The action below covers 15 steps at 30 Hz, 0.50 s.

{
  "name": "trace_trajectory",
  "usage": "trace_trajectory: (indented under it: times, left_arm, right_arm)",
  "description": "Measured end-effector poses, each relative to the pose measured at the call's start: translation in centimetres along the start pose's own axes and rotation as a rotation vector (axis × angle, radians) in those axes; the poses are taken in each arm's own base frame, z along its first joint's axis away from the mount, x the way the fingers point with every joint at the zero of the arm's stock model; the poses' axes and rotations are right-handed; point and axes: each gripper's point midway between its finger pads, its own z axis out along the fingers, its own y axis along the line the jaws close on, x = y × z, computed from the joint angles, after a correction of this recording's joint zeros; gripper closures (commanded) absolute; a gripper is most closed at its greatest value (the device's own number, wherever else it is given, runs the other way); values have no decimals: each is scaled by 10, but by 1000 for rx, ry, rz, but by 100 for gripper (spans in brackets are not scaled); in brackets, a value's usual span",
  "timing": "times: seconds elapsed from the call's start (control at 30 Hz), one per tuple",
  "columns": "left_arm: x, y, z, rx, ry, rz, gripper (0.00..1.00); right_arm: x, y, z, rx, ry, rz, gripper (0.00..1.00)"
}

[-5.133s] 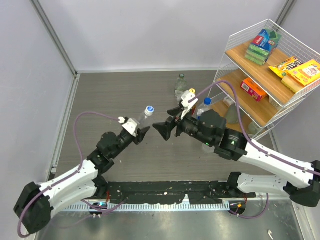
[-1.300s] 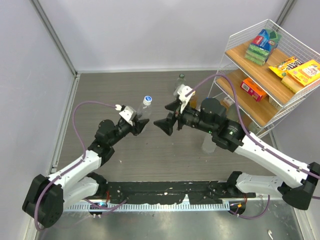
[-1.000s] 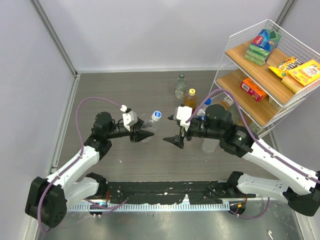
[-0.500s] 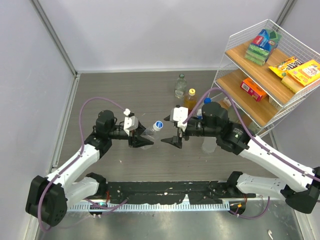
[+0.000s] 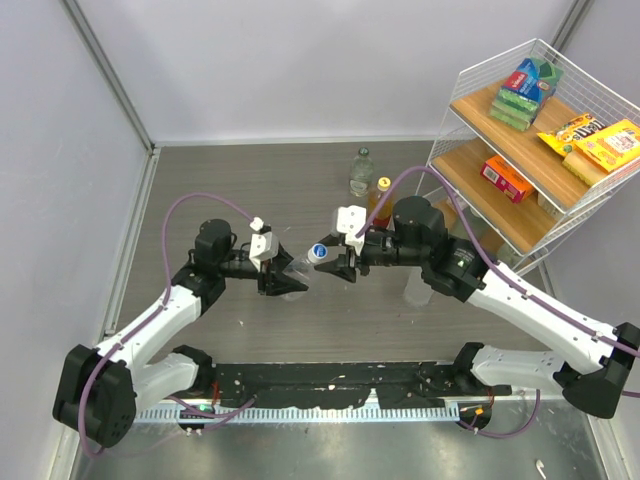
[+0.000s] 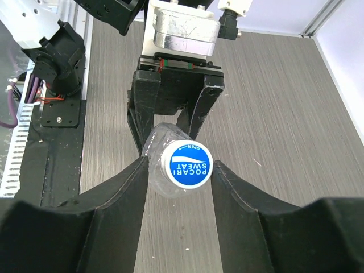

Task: Screw on the bottle caps
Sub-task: Screw the bottle cap onto the plastic bottle.

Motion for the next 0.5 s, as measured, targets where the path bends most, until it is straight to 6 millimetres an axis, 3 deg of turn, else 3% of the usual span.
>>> trace_trajectory:
  times: [0.13,0.2,0.33,0.5]
  left_arm:
    - [0,0,0,1,0,8,100]
    - [0,0,0,1,1,12,100]
    - [1,1,0,-2,2,17,100]
    - [-2,12,-2,-83,8,7,100]
  right_arm:
    - [-1,0,0,0,-3,6,54]
    - [-1,0,0,2,-4,9,69]
    - [-1,-1,0,9,-5,35,87]
    - [2,-12,2,82,10,117,99]
